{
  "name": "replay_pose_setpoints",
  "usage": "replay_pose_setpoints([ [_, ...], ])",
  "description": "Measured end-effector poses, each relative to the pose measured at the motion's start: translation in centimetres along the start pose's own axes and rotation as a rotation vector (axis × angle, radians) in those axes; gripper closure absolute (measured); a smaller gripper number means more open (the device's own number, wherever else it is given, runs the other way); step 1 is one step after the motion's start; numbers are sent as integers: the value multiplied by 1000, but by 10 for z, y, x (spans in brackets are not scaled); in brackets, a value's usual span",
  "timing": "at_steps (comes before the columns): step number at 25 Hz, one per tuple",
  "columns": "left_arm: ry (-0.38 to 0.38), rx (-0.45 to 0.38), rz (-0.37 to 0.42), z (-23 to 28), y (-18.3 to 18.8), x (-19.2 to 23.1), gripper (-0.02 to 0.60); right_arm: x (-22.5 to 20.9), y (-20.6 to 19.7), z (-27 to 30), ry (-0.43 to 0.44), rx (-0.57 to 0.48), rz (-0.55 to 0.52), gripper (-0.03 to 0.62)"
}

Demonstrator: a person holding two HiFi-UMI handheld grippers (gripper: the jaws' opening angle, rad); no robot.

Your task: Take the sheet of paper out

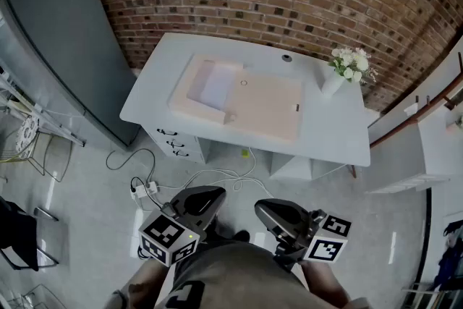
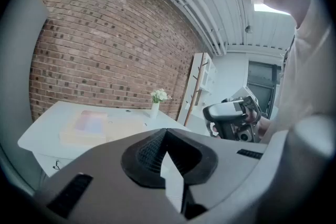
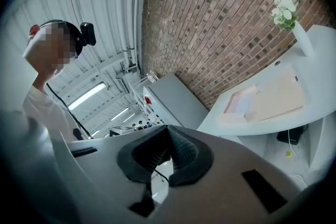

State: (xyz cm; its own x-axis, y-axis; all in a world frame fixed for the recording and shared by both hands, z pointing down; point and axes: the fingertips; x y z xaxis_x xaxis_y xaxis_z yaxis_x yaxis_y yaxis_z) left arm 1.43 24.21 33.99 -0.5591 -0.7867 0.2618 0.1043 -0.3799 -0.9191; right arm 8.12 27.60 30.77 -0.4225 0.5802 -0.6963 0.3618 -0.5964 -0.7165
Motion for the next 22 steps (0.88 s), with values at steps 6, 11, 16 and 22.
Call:
replay_pose_setpoints([
  [6, 18, -10, -27, -6, 4, 32, 568, -2, 6, 31, 0, 17, -16, 569],
  [11, 21, -17, -21, -9, 12, 60, 568, -12, 11, 51, -27, 13, -11, 569],
  [16, 45, -18, -57, -22, 7, 87, 568, -13, 6, 77, -9, 41, 12, 569],
  [22, 51, -39, -68, -34, 11, 114, 568, -12, 4, 107, -18, 79, -5, 569],
])
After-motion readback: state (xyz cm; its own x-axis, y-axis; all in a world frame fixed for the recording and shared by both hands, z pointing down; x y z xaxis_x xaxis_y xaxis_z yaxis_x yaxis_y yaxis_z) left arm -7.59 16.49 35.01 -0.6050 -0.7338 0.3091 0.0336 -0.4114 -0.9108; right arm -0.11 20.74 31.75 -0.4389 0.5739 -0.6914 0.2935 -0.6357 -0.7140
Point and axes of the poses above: the fingertips, and each gripper's own axes: z forward along the fingers, x to its left, y out of its top
